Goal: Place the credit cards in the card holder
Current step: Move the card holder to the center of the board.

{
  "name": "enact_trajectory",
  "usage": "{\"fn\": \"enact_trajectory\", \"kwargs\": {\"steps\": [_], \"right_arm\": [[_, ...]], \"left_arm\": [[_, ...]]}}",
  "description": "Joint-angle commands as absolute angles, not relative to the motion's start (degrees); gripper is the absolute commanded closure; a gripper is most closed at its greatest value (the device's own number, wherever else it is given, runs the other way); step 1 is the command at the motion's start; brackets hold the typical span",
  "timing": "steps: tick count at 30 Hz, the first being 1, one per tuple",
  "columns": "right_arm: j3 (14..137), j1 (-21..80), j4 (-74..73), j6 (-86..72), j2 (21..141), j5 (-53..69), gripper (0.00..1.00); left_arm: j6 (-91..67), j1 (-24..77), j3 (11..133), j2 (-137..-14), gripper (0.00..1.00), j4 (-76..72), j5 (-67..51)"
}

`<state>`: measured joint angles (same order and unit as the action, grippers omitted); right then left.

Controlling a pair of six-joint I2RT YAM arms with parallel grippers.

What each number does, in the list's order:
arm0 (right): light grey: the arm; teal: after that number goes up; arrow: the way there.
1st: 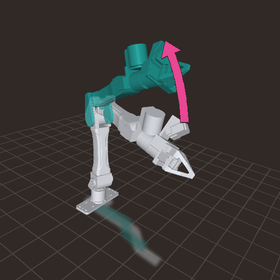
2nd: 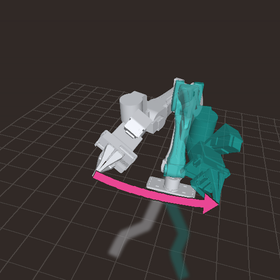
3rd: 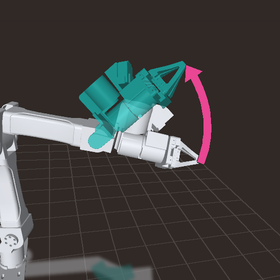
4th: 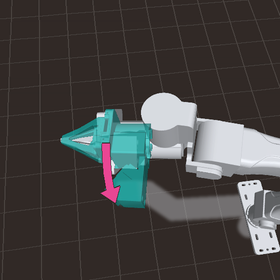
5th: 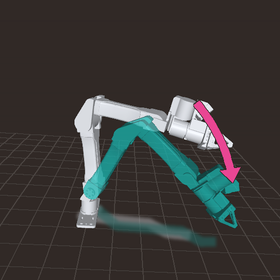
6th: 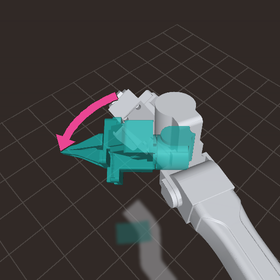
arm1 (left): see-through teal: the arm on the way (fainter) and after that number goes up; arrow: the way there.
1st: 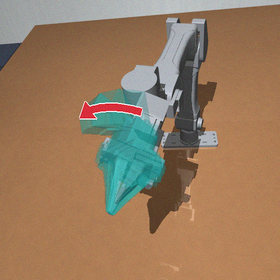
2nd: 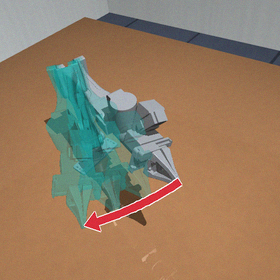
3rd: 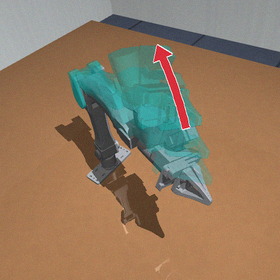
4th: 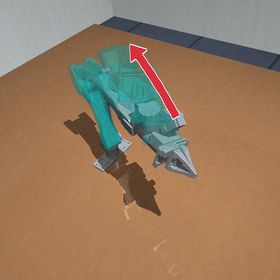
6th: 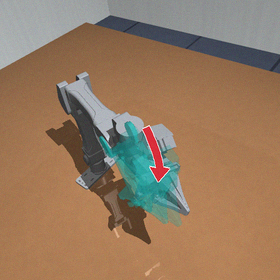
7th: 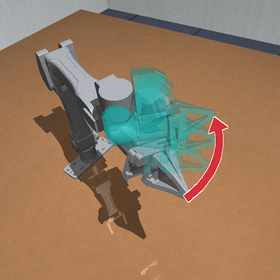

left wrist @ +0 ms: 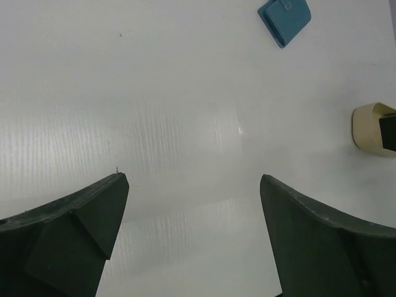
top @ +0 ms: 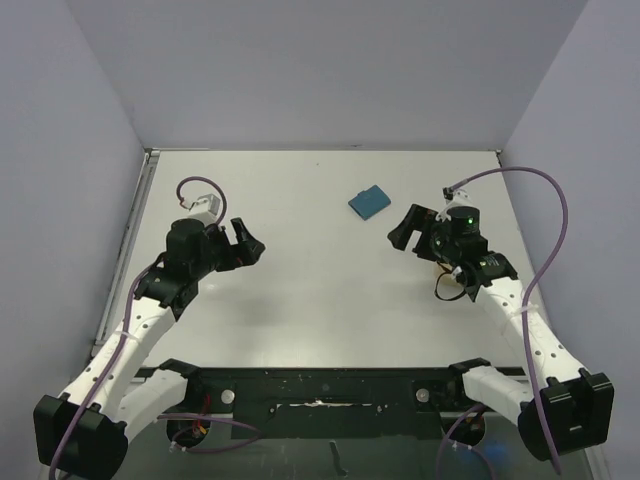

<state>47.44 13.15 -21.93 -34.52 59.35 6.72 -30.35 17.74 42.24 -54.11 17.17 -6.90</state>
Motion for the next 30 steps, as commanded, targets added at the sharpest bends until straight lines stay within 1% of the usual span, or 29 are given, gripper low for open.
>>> {"fn": "enact_trajectory", "kwargs": {"steps": [1, 6, 10, 11, 13, 16, 17, 20, 22, 26, 30], "right_arm": [[48.2, 13.2, -17.3, -36.5, 60.6, 6.6, 0.02], [51.4, 13.1, -15.9, -39.4, 65.2, 0.9, 0.02], [55.7, 13.2, -14.3, -40.2, 72.2, -2.5, 0.00], [56.9, 13.2, -13.6, -39.7, 74.3, -2.8, 0.02], [59.5, 13.3, -11.9, -38.0, 79.0, -3.4, 0.06], [65.9, 14.1, -11.9, -33.8, 88.1, -4.4, 0.24], [68.1, 14.5, -12.6, -32.4, 90.6, -5.4, 0.29], [76.3, 15.4, -14.7, -28.7, 99.2, -7.6, 0.39], [83.8, 15.8, -17.8, -27.4, 105.0, -9.4, 0.46], [93.4, 17.3, -20.3, -23.4, 114.1, -8.7, 0.52], [97.4, 19.4, -19.0, -18.9, 119.4, -9.0, 0.54]], "left_arm": [[-27.8, 17.2, 44.5, -52.0, 0.13, 15.2, -5.0], [-28.0, 17.1, 44.7, -52.3, 0.13, 16.7, -4.9], [-29.4, 17.0, 45.7, -52.8, 0.13, 21.9, -4.6], [-29.3, 17.0, 45.7, -52.9, 0.13, 22.9, -4.8], [-29.3, 16.9, 45.6, -52.6, 0.13, 24.3, -4.8], [-29.2, 16.9, 44.6, -51.5, 0.13, 25.2, -4.8], [-29.0, 16.9, 44.1, -51.0, 0.13, 25.0, -5.5], [-27.3, 17.0, 43.0, -49.5, 0.16, 22.9, -10.2], [-27.2, 17.1, 42.4, -48.7, 0.17, 21.9, -10.5], [-26.3, 17.1, 41.4, -47.9, 0.17, 21.9, -9.2], [-25.9, 17.1, 41.4, -47.6, 0.17, 22.3, -9.1]]}}
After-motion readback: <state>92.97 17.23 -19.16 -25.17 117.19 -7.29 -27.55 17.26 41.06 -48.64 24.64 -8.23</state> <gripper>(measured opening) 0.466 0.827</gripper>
